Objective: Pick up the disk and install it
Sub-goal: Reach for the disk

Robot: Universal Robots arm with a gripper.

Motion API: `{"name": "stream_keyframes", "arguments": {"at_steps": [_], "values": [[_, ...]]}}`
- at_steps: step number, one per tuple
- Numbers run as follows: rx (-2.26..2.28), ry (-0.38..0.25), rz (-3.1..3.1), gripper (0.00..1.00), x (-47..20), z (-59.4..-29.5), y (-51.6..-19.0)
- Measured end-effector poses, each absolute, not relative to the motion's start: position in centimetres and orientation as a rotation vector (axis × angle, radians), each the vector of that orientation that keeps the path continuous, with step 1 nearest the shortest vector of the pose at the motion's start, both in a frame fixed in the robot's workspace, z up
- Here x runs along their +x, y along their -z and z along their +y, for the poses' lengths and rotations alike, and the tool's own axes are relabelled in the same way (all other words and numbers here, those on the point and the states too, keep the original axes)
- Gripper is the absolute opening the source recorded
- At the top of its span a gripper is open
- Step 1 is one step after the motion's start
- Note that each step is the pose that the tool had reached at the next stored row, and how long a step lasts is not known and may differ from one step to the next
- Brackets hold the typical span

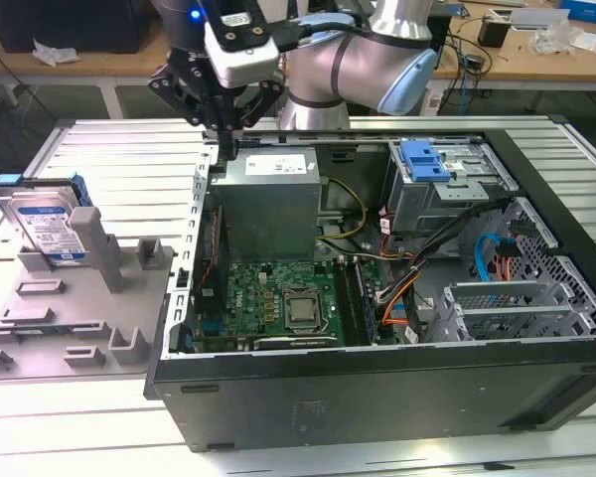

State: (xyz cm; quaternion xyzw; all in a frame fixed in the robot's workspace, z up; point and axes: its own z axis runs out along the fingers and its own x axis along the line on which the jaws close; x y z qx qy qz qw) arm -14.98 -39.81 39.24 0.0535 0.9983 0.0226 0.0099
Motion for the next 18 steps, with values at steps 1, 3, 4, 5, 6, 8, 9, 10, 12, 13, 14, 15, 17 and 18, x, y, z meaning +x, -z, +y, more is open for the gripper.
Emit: {"name": "stream_keyframes", "arguments": {"at_steps": [1,3,4,5,6,8,9,10,12,13,14,15,17,18], "values": [[0.167,-0.071,3.117,0.11,-15.3,-39.8,-39.2],[0.168,-0.071,3.117,0.11,-16.0,-39.7,-39.2],[0.168,-0.07,3.117,0.11,-16.4,-39.7,-39.2],[0.168,-0.071,3.117,0.11,-16.8,-39.7,-39.2],[0.168,-0.07,3.117,0.11,-17.1,-39.6,-39.2],[0.169,-0.071,3.117,0.11,-17.8,-39.5,-39.1],[0.169,-0.07,3.117,0.11,-18.2,-39.5,-39.1],[0.17,-0.071,3.116,0.11,-18.9,-39.4,-39.0],[0.171,-0.071,3.116,0.11,-19.7,-39.3,-39.0],[0.171,-0.071,3.116,0.11,-20.7,-39.1,-38.9],[0.172,-0.07,3.116,0.11,-21.1,-39.1,-38.9],[0.172,-0.071,3.116,0.11,-21.5,-39.0,-38.8],[0.173,-0.07,3.116,0.11,-22.4,-38.9,-38.7],[0.173,-0.071,3.116,0.11,-22.9,-38.8,-38.7]]}}
